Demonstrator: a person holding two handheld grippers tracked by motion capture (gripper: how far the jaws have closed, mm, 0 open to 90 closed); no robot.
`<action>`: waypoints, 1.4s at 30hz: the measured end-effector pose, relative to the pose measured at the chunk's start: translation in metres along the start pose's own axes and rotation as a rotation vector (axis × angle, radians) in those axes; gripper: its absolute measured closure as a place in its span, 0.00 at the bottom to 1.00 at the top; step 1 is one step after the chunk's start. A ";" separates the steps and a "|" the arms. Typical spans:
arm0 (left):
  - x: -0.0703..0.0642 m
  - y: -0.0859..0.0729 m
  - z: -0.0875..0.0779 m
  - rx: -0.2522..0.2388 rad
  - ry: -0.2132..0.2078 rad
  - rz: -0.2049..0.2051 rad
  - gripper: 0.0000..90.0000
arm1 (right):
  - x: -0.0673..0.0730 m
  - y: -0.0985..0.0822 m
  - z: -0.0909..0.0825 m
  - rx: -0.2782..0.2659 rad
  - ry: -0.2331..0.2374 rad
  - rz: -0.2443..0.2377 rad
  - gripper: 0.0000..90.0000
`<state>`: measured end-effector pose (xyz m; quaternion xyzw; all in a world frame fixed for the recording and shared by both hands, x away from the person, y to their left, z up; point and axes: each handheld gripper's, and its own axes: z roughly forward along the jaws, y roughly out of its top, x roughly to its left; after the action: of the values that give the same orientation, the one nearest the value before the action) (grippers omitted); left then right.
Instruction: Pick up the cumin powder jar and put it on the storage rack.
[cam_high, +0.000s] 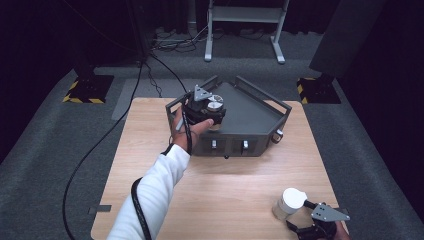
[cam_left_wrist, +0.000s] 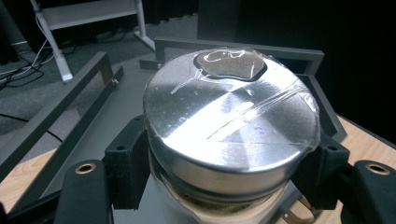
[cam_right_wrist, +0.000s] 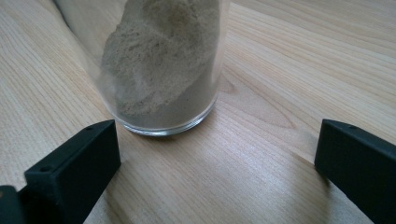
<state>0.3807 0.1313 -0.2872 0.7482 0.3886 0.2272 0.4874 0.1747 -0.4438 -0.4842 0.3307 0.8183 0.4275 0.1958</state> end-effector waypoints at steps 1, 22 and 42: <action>0.000 0.000 0.001 0.001 0.003 0.001 0.34 | 0.000 0.000 0.000 0.001 0.001 0.002 0.00; 0.011 -0.012 0.025 0.029 0.025 -0.014 0.34 | -0.001 0.001 0.000 0.003 0.005 0.004 0.00; 0.014 -0.026 0.034 0.010 0.003 -0.035 0.31 | -0.002 0.001 0.000 0.003 0.008 0.003 0.00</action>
<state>0.4044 0.1297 -0.3256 0.7436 0.4033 0.2177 0.4869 0.1762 -0.4447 -0.4838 0.3303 0.8193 0.4278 0.1914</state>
